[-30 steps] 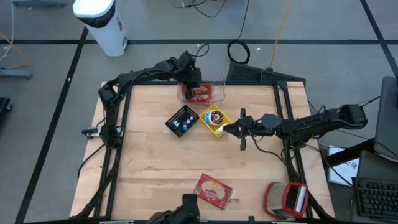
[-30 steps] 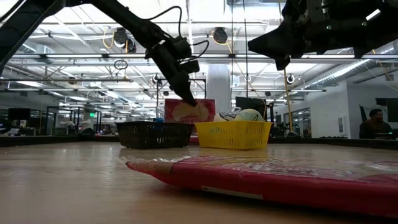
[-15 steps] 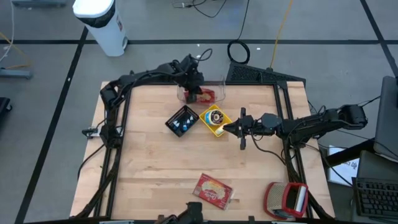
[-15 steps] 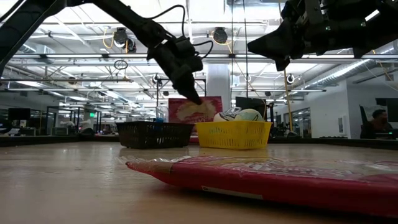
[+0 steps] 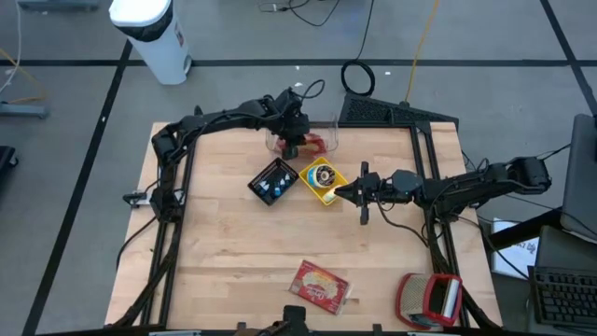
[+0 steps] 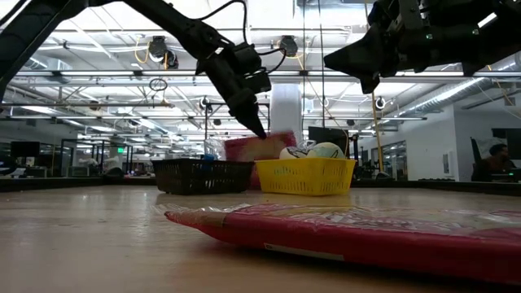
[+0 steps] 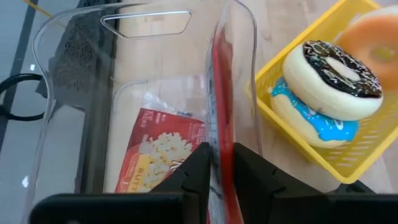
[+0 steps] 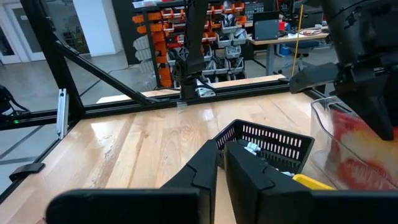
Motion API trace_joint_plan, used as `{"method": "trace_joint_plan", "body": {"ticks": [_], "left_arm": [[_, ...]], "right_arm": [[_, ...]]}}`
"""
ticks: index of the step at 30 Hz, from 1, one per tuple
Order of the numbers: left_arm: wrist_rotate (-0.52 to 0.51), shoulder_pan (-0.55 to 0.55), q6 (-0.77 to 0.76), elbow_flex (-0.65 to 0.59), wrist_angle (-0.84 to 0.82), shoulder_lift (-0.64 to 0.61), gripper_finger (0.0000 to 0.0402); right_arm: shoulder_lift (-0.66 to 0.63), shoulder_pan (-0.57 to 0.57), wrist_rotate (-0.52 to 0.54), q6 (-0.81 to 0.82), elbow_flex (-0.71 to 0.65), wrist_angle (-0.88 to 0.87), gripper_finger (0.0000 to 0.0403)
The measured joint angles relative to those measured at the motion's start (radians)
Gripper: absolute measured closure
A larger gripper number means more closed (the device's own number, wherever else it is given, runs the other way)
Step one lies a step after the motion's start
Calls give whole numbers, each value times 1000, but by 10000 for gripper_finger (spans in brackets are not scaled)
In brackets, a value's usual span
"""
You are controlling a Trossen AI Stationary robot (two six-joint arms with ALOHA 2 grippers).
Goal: Pick & Place Food Item
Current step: Put the top red bag into the transparent bin, then put the red bag into the transparent bin
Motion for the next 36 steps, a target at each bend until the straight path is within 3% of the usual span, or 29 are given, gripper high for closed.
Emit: {"method": "trace_joint_plan", "body": {"ticks": [8, 17, 21, 25, 32, 36], "left_arm": [[-149, -12, 3, 0, 2, 0, 333], [-390, -20, -5, 0, 31, -17, 332], [-418, -31, -11, -2, 34, -58, 332], [-297, -32, -52, -2, 30, -128, 332], [137, 4, -163, -26, 25, -285, 332], [335, 14, -241, -146, 70, -377, 332]], "right_arm": [[0, 0, 0, 0, 0, 0, 385], [0, 0, 0, 0, 0, 0, 385], [0, 0, 1, 0, 0, 0, 385], [0, 0, 4, 0, 1, 2, 385], [0, 0, 5, -11, 1, 18, 385], [0, 0, 4, 15, 1, 30, 385]]}}
